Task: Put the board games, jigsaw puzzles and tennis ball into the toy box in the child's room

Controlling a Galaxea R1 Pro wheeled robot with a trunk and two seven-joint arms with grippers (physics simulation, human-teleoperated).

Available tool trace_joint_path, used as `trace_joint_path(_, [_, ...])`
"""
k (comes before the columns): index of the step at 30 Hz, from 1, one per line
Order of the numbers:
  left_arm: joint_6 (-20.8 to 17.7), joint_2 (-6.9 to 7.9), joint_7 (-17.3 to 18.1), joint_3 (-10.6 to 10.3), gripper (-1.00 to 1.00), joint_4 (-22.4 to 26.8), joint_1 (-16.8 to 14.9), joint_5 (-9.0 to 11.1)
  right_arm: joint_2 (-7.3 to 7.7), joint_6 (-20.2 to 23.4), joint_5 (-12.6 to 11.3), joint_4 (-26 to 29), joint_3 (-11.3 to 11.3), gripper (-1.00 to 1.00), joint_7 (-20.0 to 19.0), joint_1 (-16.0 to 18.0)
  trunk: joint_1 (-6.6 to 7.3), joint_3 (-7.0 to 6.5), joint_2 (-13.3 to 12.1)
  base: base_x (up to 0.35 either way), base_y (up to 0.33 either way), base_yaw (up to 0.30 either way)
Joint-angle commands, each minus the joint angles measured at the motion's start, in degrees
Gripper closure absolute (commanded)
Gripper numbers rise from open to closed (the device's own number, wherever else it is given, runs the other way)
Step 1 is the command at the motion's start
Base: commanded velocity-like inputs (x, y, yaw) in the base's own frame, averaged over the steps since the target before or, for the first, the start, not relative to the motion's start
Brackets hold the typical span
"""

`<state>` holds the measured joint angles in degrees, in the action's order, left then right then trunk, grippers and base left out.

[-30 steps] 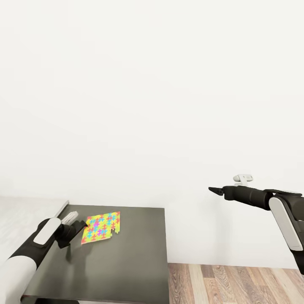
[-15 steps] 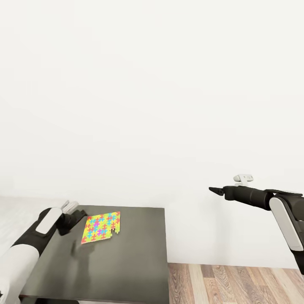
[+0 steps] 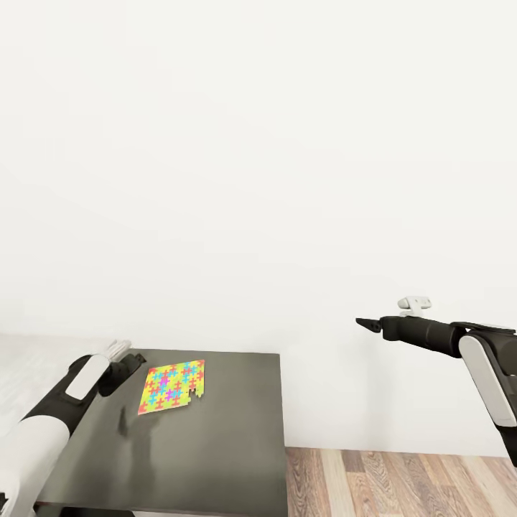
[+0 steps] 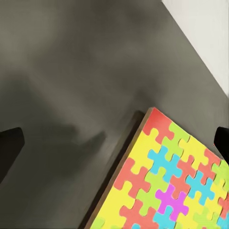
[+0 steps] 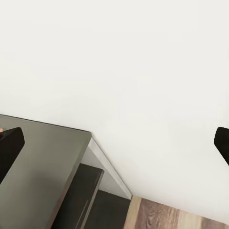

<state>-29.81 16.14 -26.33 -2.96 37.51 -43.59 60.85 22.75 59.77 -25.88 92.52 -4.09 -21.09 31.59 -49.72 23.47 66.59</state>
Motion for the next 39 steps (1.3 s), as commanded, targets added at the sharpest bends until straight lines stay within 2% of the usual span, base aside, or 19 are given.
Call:
trace_joint_path(1, [0.30,0.08,-0.18,-0.32,-1.00,-0.24,0.01,0.57,0.00,0.23,0.49,0.03,-0.08,-1.00,-0.58,0.05,0.00,0.07,0.04,0.000,0.000,0.000])
trace_joint_path(5, [1.14,0.08,1.35,-0.36,-1.00,-2.25,0.11,0.53,0.05,0.23,0.53,0.03,-0.11,-1.00,-0.55,0.15,0.00,0.07,0.04,0.000,0.000,0.000])
trace_joint_path(8, [4.09,-0.04,5.60,-0.37,-1.00,-7.58,0.16,0.50,0.06,0.23,0.51,0.03,-0.06,-1.00,-0.54,0.17,0.00,0.07,0.04,0.000,0.000,0.000])
trace_joint_path(12, [4.90,-0.05,7.02,-0.37,-1.00,-9.03,0.17,0.50,0.10,0.23,0.54,0.03,-0.09,-1.00,-0.54,0.15,0.00,0.07,0.04,0.000,0.000,0.000])
trace_joint_path(18, [5.34,-0.12,7.94,-0.38,-1.00,-9.91,0.16,0.57,0.10,0.23,0.53,0.03,-0.11,-1.00,-0.53,0.14,0.00,0.07,0.04,0.000,0.000,-0.082])
trace_joint_path(25, [5.44,-0.31,8.22,-0.38,-1.00,-10.06,0.17,0.63,0.10,0.23,0.49,0.03,-0.07,-1.00,-0.53,0.14,0.00,0.07,0.04,0.000,0.000,-0.250])
trace_joint_path(30, [5.46,-1.22,8.31,-0.38,-1.00,-10.07,0.16,0.59,0.10,0.23,0.48,0.03,-0.05,-1.00,-0.55,0.14,0.00,0.07,0.04,0.000,0.000,-0.280])
trace_joint_path(34, [5.48,-1.39,8.31,-0.38,-1.00,-10.08,0.17,0.59,0.10,0.23,0.48,0.03,-0.04,-1.00,-0.54,0.14,0.00,0.07,0.04,0.000,0.000,-0.273])
trace_joint_path(39, [5.50,-1.44,8.35,-0.38,-1.00,-10.04,0.17,0.63,0.10,0.23,0.48,0.03,-0.05,-1.00,-0.53,0.14,0.00,0.07,0.04,0.000,0.000,-0.113])
